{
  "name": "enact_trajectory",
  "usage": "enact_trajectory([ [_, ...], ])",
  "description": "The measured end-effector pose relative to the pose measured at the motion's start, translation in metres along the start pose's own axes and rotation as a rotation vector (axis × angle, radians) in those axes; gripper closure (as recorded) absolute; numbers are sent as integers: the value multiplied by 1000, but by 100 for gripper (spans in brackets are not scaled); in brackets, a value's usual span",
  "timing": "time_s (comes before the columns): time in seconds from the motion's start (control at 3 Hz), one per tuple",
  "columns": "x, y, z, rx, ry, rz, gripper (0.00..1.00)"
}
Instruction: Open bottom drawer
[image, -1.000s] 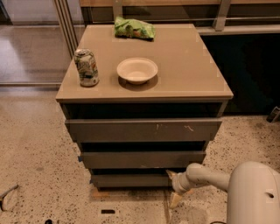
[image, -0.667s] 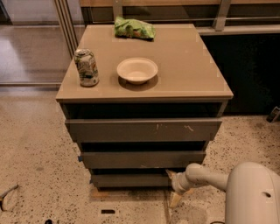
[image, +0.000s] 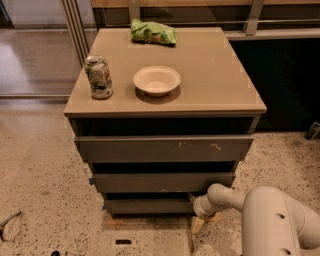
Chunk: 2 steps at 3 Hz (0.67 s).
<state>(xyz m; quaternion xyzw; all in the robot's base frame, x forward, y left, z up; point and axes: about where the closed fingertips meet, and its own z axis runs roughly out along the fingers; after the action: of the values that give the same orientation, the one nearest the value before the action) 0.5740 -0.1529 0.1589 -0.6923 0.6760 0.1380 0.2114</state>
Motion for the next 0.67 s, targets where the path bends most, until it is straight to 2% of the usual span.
enact_trajectory([
  [0.33, 3, 4, 3, -30, -5, 33, 0],
  [0.67, 2, 4, 0, -36, -6, 42, 0],
])
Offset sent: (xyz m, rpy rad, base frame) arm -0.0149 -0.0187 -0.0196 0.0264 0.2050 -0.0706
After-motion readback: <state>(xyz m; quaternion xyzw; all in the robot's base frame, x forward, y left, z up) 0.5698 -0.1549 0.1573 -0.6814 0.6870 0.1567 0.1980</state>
